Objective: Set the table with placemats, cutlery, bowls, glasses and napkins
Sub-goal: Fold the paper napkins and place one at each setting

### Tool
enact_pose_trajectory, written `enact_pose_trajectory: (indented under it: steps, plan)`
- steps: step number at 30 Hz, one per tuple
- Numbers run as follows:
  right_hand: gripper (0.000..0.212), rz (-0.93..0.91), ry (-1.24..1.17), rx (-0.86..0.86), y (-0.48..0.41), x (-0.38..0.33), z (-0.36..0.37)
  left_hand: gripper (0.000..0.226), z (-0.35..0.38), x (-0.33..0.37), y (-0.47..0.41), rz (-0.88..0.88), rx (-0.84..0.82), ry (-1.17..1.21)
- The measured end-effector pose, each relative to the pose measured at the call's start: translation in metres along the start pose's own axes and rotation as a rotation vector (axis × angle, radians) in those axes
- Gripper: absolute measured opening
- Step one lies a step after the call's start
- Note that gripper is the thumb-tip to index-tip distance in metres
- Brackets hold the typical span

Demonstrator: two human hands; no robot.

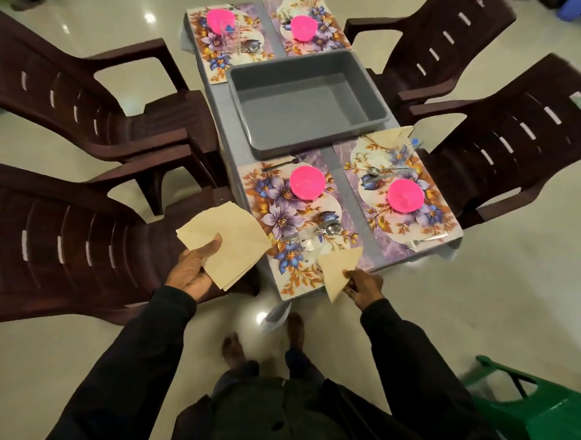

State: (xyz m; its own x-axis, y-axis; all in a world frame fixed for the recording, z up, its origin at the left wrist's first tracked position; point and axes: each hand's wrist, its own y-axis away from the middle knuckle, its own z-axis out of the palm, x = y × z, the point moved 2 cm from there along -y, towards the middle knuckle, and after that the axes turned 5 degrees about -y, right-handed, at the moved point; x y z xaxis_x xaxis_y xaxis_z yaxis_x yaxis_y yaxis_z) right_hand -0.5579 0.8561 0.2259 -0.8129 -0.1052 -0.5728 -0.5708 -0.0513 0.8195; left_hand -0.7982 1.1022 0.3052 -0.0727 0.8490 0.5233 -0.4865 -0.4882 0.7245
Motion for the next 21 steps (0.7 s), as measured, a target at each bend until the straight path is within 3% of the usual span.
enact_pose_trajectory:
  steps: [7, 12, 21]
  plan:
    - [0.025, -0.012, -0.091, 0.049, -0.009, 0.066, 0.038, 0.049, -0.044, -0.003, -0.002, -0.065, 0.028, -0.027]
    - [0.032, -0.069, 0.028, 0.222, -0.065, 0.102, 0.031, 0.045, -0.061, -0.002, -0.001, -0.077, -0.016, -0.032]
    - [0.041, -0.084, -0.061, 0.309, -0.014, 0.085, 0.043, 0.029, -0.071, 0.007, 0.019, -0.066, -0.037, -0.063]
